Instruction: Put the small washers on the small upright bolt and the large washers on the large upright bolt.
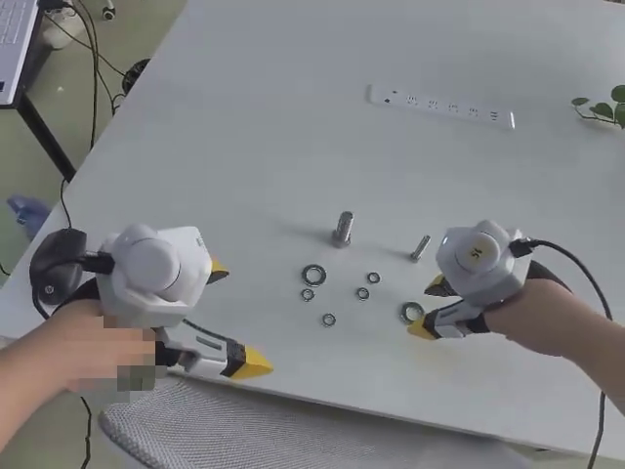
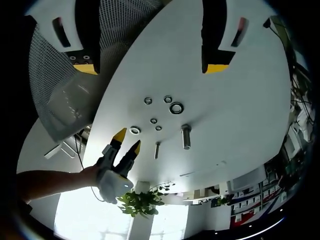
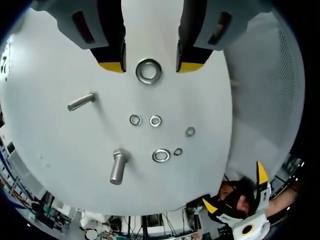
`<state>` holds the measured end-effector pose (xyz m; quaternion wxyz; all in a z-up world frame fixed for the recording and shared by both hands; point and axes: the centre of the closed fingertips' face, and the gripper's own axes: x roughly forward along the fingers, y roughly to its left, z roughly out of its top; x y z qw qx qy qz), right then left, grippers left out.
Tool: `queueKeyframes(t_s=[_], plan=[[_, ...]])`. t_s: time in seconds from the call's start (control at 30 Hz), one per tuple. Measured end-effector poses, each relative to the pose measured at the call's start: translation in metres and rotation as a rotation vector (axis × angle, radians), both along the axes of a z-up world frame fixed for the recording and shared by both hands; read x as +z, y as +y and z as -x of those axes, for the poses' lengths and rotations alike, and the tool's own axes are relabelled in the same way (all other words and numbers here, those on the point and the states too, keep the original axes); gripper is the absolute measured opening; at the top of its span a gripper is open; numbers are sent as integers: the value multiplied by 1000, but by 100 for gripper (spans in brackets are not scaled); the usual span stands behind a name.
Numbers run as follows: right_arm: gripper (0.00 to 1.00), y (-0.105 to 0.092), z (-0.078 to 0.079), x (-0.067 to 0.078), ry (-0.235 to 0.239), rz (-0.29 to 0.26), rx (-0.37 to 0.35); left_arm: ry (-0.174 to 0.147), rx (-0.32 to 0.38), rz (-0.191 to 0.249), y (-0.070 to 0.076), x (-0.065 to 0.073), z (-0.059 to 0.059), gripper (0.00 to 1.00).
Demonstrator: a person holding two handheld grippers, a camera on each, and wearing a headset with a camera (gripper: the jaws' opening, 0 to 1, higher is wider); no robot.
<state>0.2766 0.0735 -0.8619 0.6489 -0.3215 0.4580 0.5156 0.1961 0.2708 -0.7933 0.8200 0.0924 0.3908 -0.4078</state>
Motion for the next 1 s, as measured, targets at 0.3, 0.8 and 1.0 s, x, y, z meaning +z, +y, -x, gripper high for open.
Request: queueKeyframes(t_s=[0.3,0.8,1.0], plan=[[40,-1,4,-11,-11,66,124,-7,20,20,-2,7,-3,82],[33,-3,1,-15,-40,95,182,-19,13,26,-8,15,-2,79],[31,-2,2,-15,-39,132,222,-10,16,33,-9,13,0,78]])
